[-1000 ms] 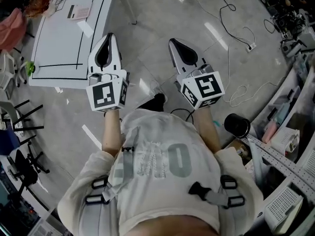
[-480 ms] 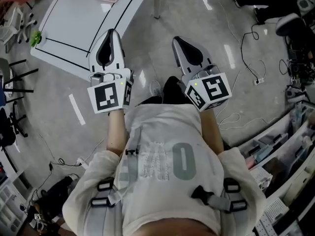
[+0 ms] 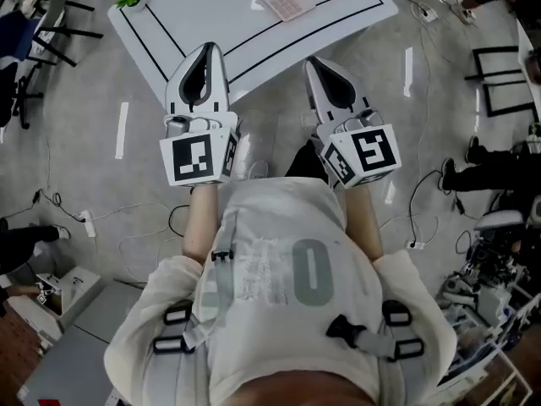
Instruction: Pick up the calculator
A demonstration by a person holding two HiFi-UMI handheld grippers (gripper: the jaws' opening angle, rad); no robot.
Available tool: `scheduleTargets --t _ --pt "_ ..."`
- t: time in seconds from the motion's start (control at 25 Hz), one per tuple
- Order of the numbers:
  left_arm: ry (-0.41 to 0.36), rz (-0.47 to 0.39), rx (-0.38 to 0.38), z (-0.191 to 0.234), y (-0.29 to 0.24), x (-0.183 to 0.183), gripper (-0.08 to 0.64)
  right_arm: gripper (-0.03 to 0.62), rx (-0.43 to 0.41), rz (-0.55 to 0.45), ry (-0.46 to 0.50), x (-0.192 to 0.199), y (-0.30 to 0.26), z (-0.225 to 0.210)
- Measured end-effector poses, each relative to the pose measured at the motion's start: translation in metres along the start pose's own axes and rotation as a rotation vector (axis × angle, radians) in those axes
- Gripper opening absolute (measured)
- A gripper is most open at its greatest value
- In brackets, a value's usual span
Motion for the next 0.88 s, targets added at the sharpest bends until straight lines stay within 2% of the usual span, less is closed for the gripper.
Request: scheduleTargets --t 0.16,0.44,0.64,0.88 --pt "-0.017 -0.034 -0.132 0.002 -0.029 -0.003 0.02 0.008 -0.121 -0.021 0.058 -0.004 -0.042 -0.037" --pt "-0.043 -0.082 -0.338 -0.012 -0.075 -0.008 0.02 0.008 -0.313 -0.059 0.094 -0.012 -0.098 -0.1" --pt "-0.056 -0.084 -0.431 -0.025 -0.111 0.004 0.02 0.008 -0.383 -0.07 0.125 -0.006 -0.127 -0.144" --pt "-0.092 -0.101 -0.52 -0.045 -0.141 0.012 0.02 0.008 -0.465 -0.074 0.114 0.011 -0.145 -0.184"
Point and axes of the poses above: the fingertips, and each gripper's own axes: y backward along the fingers, z to its left, x out of its underside, the point moved 8 cm from there along y, backward along the fingers, and after that the axes turned 12 degrees about y, right-handed, at the moved point
